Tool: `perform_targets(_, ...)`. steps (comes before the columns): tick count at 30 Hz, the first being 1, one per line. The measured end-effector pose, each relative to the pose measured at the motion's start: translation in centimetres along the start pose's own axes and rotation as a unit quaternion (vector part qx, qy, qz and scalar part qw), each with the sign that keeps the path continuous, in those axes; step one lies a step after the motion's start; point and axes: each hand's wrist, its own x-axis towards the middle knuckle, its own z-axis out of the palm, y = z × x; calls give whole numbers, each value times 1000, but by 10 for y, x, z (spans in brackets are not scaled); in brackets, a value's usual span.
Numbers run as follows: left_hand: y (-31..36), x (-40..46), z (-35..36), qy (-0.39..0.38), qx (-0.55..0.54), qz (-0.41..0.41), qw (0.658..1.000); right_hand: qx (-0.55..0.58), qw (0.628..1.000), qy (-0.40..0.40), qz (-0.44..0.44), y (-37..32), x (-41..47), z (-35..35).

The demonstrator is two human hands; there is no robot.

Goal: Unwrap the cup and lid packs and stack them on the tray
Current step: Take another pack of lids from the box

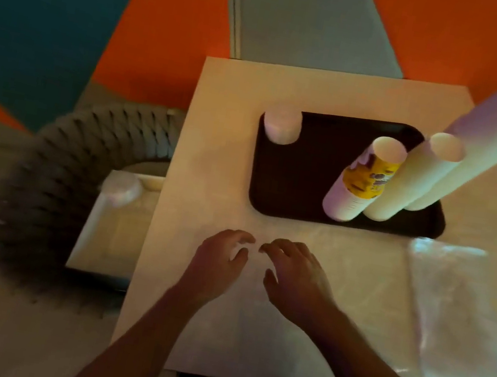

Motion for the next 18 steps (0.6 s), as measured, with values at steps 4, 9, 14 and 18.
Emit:
perform_targets(4,-58,-6,-49,69,-42,-75,994,-9,999,-37,-33,-54,37,19)
perform_targets(9,-130,2,-103,148,-137,-179,963,-20,996,-74,-44,-105,85,40)
perform_targets(14,-197,35,-136,182,-293,-302,888,-41,993,-107,-22,-132,127,59)
perform_targets(18,-234,72,-155,182,-384,-401,812,-90,984,-156,6,-144,143,73)
